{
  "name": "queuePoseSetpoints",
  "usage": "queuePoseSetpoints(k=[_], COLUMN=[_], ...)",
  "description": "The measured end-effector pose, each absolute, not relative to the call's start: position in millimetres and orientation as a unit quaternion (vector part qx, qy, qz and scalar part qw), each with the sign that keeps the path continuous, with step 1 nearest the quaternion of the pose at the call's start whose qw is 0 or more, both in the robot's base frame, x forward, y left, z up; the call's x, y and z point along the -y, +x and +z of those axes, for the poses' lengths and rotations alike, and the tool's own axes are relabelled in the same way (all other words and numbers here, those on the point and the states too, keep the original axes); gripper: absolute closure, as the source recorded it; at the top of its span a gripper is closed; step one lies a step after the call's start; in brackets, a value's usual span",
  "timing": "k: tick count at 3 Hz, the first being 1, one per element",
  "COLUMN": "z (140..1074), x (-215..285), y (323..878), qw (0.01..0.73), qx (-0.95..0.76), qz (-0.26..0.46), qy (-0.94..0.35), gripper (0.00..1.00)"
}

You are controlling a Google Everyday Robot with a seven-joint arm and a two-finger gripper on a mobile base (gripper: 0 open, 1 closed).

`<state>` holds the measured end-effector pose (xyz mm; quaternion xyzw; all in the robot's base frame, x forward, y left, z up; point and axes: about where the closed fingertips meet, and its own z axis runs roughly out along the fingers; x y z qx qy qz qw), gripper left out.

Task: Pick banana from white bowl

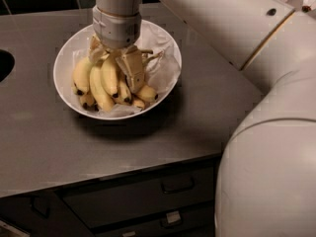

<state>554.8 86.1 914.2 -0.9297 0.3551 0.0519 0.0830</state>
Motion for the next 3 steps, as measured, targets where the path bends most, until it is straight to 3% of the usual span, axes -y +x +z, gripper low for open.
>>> queuePoseSetpoints(k=[1, 3], z=[914.2, 914.4], x=[-86.1, -86.1], y=[554.8, 554.9], qw=[0.083, 0.083], qx=[-0.355, -0.355], qz=[0.052, 0.052], qy=[-0.930, -0.930], gripper=[0.30, 0.63])
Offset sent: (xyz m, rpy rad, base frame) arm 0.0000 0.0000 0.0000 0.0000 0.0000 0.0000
